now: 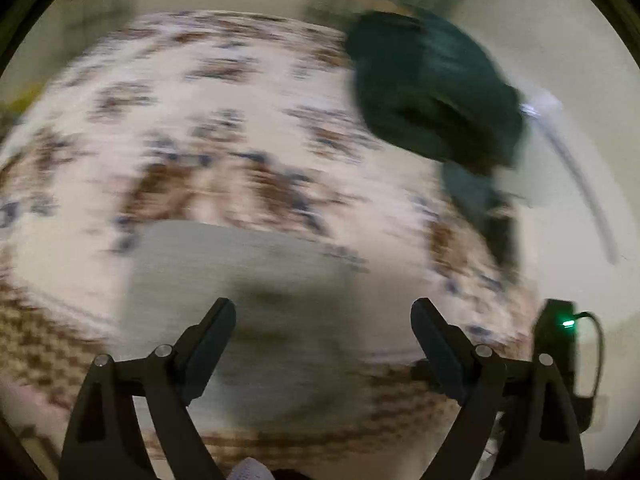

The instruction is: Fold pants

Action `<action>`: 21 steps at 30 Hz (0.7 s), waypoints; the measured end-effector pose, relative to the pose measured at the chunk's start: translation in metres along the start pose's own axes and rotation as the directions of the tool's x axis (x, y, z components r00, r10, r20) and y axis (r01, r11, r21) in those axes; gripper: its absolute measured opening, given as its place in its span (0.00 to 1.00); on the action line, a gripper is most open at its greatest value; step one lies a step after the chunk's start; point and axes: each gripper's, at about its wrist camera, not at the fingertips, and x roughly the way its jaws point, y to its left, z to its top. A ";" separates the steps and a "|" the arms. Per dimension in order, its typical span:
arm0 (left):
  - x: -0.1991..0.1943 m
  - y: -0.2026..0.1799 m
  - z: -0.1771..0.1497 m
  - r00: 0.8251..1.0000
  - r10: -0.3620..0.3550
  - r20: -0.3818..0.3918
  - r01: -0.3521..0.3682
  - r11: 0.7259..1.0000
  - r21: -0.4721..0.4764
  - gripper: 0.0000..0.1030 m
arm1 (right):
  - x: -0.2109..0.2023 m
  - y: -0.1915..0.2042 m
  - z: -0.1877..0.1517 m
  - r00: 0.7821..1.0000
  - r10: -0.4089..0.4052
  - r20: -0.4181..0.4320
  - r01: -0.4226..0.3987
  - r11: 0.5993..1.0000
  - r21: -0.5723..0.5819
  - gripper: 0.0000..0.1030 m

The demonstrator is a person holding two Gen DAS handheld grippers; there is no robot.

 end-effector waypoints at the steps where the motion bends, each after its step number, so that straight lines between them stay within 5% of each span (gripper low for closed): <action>1: -0.001 0.015 0.003 0.999 0.052 0.004 -0.052 0.999 -0.010 0.87 | 0.011 0.010 0.005 1.000 0.016 -0.011 -0.016 1.000 -0.020 0.90; 5: 0.005 0.084 0.005 0.968 0.247 -0.041 -0.249 0.968 -0.044 0.87 | 0.065 0.047 0.027 0.998 0.038 -0.049 -0.043 0.994 -0.103 0.91; 11: 0.013 0.142 -0.004 0.929 0.354 -0.107 -0.364 0.927 -0.093 0.87 | 0.137 0.067 0.050 0.993 -0.041 -0.113 0.023 0.988 -0.154 0.96; 12: 0.016 0.145 -0.005 0.926 0.360 -0.114 -0.371 0.923 -0.100 0.87 | 0.143 0.068 0.049 0.991 -0.026 -0.134 0.005 0.988 -0.152 0.92; 14: 0.019 0.151 -0.008 0.925 0.356 -0.130 -0.371 0.921 -0.119 0.87 | 0.139 0.075 0.045 0.994 0.007 -0.105 -0.025 0.985 -0.171 0.42; 21: 0.034 0.136 -0.002 0.952 0.268 -0.150 -0.287 0.949 -0.128 0.87 | 0.060 0.076 0.037 0.998 0.053 0.030 -0.048 0.990 -0.136 0.34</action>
